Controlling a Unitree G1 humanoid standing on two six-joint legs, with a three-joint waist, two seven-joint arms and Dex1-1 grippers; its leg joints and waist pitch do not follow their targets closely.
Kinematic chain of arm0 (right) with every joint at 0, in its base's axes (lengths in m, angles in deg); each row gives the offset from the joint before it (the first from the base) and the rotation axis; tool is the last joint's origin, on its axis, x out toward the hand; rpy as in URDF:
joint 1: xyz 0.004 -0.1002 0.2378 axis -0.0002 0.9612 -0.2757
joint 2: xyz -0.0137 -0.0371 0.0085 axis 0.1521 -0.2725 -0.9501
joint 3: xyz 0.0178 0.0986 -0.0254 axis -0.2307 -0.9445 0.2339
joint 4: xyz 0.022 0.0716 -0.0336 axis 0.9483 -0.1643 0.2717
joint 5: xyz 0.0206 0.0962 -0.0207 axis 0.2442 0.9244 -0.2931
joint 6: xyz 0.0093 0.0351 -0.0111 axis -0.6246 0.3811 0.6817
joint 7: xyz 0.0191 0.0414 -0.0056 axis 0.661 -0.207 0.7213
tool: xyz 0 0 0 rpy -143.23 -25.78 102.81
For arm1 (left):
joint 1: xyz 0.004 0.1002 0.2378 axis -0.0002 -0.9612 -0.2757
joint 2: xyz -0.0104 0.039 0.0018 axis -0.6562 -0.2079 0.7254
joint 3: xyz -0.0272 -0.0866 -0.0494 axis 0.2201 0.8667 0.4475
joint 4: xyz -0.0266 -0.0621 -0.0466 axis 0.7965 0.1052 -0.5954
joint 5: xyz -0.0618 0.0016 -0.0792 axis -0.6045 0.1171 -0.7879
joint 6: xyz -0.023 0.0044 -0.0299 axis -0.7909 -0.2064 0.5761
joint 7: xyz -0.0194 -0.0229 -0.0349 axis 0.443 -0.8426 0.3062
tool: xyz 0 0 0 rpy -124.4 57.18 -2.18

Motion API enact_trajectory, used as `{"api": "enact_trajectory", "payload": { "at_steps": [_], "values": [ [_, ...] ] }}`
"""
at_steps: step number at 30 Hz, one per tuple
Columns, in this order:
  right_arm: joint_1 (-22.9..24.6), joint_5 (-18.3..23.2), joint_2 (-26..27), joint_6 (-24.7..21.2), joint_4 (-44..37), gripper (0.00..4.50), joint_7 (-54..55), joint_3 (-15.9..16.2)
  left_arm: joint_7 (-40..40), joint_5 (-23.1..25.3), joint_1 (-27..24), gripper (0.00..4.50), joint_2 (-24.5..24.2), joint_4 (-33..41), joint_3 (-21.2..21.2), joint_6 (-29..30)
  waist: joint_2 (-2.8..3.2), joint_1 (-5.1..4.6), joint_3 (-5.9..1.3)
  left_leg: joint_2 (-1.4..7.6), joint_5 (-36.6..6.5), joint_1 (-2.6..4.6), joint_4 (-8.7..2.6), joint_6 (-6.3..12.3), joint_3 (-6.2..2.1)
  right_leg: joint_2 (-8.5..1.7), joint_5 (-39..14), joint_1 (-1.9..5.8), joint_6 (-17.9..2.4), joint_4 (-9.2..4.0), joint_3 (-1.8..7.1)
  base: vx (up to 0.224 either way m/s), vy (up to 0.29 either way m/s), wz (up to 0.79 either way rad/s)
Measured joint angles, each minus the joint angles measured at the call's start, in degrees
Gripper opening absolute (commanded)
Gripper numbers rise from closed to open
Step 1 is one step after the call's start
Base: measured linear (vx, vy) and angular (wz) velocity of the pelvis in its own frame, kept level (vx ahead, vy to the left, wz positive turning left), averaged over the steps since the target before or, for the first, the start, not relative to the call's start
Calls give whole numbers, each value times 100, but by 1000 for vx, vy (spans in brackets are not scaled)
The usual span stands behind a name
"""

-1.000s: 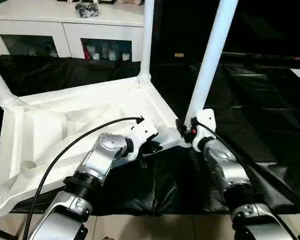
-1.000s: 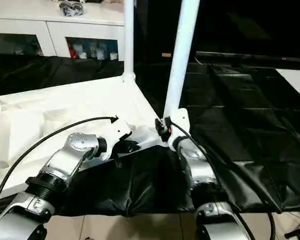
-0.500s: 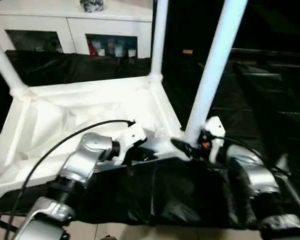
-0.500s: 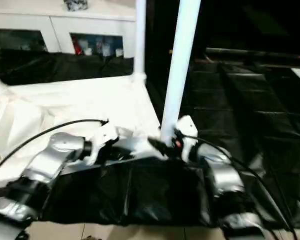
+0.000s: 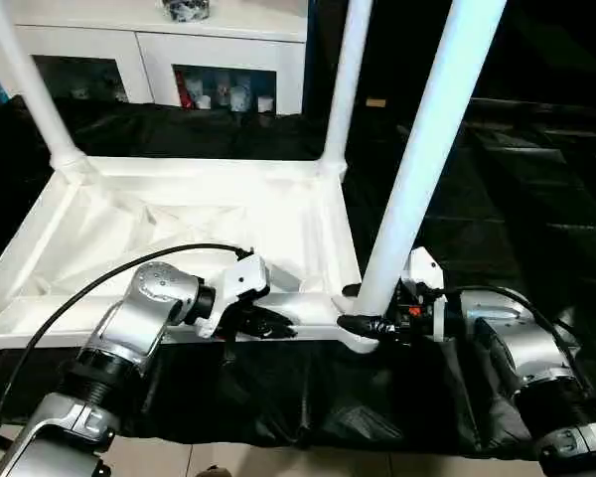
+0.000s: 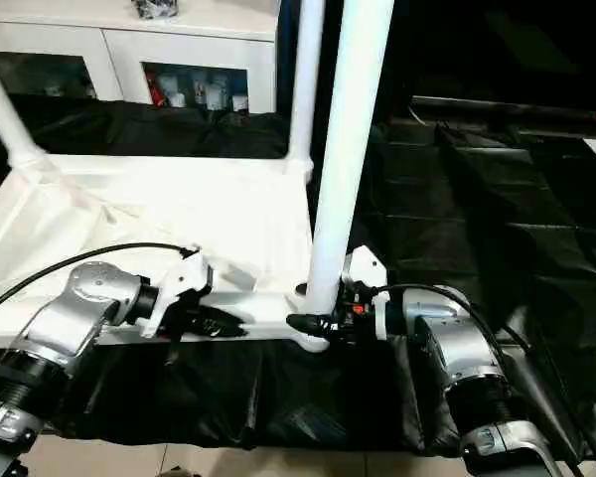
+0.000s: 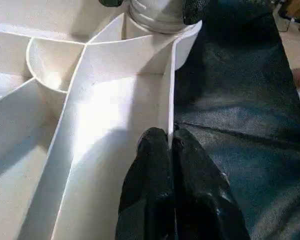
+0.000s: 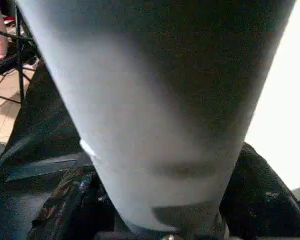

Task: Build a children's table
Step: Rotate leg to tighten

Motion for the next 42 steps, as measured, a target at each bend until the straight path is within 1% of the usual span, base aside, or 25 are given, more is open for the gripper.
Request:
{"api": "enact_trajectory", "payload": {
  "at_steps": [6,9,11,13,14,15,18,20,21,23,25,26,27,29,31,32,34,37,38,41,42],
  "values": [
    [50,3,4,-13,-91,232,0,12,30,-5,0,0,-21,0,-2,-25,1,10,0,3,0,0,0,0,4,0,0,-1,1,1,-1,0,0,0],
    [194,7,107,-2,-184,231,230,-80,-81,-1,-13,0,-3,0,-7,12,2,28,-3,4,0,2,0,0,6,1,0,5,1,3,1,0,0,0],
    [262,-38,297,19,-165,230,721,-207,-316,25,-24,0,65,-17,32,66,-3,15,-5,4,1,5,1,-3,8,1,0,17,2,7,5,0,0,0],
    [233,-132,432,87,-48,229,1258,-292,-597,139,-22,0,205,-46,80,97,-10,-27,-10,2,1,12,1,-5,8,0,-13,24,22,3,9,0,0,0],
    [200,-172,506,96,21,219,1494,-335,-730,188,-15,0,270,-65,85,126,-13,-50,-14,1,1,13,1,-6,8,0,-15,26,26,0,11,0,0,0],
    [136,-213,647,108,146,214,1851,-407,-906,228,9,0,353,-96,95,188,-17,-86,-17,0,1,16,2,-6,8,-1,-16,26,28,-2,13,0,0,0],
    [-137,-413,1054,140,600,206,3093,-690,-1531,425,158,0,728,-301,133,336,-19,-141,-21,-2,1,19,9,-6,3,-2,-19,22,32,-15,12,-35,7,-4],
    [-199,-465,1181,140,733,204,3590,-782,-1823,498,186,0,918,-340,128,432,-13,-148,-25,-3,1,19,9,-6,-1,-3,-19,25,33,-38,8,0,0,0],
    [-262,-519,1369,142,844,204,4046,-890,-2045,565,220,0,1044,-418,136,466,-3,-159,-34,-4,1,23,9,-5,-5,-2,-20,30,33,-50,6,0,0,0],
    [-452,-637,1599,143,1084,203,4760,-1005,-2346,635,304,0,1212,-529,137,538,0,-184,-37,-14,1,39,9,-5,-23,-2,-20,28,34,-76,-1,0,0,0],
    [-590,-712,1732,146,1248,202,5281,-1041,-2543,651,337,0,1323,-548,133,652,2,-232,-36,-33,1,31,4,-4,-51,-4,-20,26,34,-112,-7,0,0,0],
    [-621,-775,1772,157,1288,237,5404,-1040,-2595,653,337,0,1340,-551,132,669,4,-246,-34,-51,1,17,5,-3,-65,-8,-20,27,34,-118,-3,0,0,0],
    [-636,-830,1790,211,1330,237,5482,-1030,-2621,656,338,0,1348,-553,132,673,4,-256,-34,-61,0,16,5,-3,-72,-9,-20,26,34,-125,1,0,0,0],
    [-663,-914,1831,363,1421,270,5593,-1030,-2631,662,346,0,1351,-551,133,674,8,-263,-32,-62,0,13,5,-2,-73,-10,-20,22,34,-152,1,0,0,0],
    [-681,-911,1856,461,1470,272,5567,-1030,-2630,678,347,0,1350,-532,136,679,8,-269,-31,-64,0,9,4,-1,-75,-9,-20,24,34,-180,-1,0,0,0],
    [-676,-900,1853,492,1478,296,5514,-1030,-2615,680,345,0,1347,-516,137,686,8,-269,-30,-64,0,6,4,0,-75,-9,-20,23,34,-189,0,0,0,0],
    [-643,-862,1776,512,1444,318,5233,-1030,-2553,679,324,0,1317,-465,139,688,5,-265,-29,-67,0,5,5,1,-71,-9,-20,23,33,-196,7,0,0,0],
    [-553,-848,1649,619,1361,329,4752,-990,-2430,635,285,0,1248,-388,142,688,11,-257,-26,-64,0,6,1,2,-69,-7,-17,23,31,-192,8,0,0,0],
    [-525,-848,1557,635,1316,343,4560,-923,-2363,619,261,0,1204,-332,139,685,13,-256,-25,-64,0,5,-2,2,-69,-6,-3,21,17,-190,8,0,0,0],
    [-352,-804,1238,702,1133,343,3756,-668,-1936,453,155,0,932,-175,130,604,20,-241,-20,-58,0,5,-8,1,-68,-4,56,18,6,-167,5,0,0,0],
    [-323,-771,1175,704,1115,343,3525,-644,-1785,396,135,0,832,-146,129,555,24,-238,-16,-58,0,5,-11,1,-68,-4,57,9,6,-146,6,0,0,0]
  ]
}}
